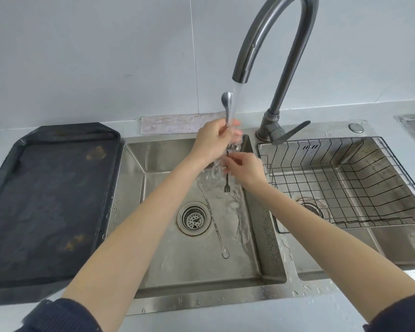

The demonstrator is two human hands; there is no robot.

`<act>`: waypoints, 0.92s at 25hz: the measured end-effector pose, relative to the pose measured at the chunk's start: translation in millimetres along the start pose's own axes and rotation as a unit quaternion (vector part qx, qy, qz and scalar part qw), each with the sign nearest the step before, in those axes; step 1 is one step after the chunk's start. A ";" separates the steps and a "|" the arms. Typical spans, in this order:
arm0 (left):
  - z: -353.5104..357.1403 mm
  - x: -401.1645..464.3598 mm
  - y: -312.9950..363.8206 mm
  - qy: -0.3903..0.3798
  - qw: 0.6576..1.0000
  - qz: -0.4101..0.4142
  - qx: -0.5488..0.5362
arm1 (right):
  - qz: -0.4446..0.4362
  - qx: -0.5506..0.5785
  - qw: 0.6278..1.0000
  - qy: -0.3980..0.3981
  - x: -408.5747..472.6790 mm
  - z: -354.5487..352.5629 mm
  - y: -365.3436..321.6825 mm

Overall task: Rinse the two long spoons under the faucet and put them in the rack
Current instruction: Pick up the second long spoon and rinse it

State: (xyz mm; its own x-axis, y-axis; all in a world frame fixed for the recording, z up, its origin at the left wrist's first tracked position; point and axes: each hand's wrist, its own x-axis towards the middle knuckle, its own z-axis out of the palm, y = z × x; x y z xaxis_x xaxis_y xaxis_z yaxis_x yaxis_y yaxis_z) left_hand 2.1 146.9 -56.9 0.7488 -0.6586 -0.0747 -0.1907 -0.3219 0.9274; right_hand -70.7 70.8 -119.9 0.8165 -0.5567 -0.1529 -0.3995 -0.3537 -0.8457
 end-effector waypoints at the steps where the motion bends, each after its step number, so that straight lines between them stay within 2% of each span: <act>1: -0.6 -0.5 -4.2 0.001 1.000 -0.009 0.005 | -0.006 0.006 1.000 0.007 1.2 0.2 -2.7; 5: -2.8 -2.2 -20.6 0.000 0.999 -0.017 0.042 | -0.016 0.011 1.000 0.005 1.4 3.2 -5.1; 14: -7.7 -3.5 -56.7 0.047 0.994 -0.093 -0.026 | 0.052 -0.069 0.992 -0.088 -9.4 26.3 27.4; 23: -2.2 -13.5 -127.9 0.027 0.971 -0.234 -0.039 | 0.090 -0.114 0.976 -0.162 -10.2 64.4 48.8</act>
State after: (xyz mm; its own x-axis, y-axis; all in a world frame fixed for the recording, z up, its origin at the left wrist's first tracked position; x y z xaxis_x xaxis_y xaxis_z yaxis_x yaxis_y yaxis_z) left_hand 17.8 198.6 -173.7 0.7741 -0.4165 -0.4768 0.2249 -0.5231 0.8220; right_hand -71.7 107.6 -192.5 0.7986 -0.3722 -0.4730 -0.6010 -0.4510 -0.6598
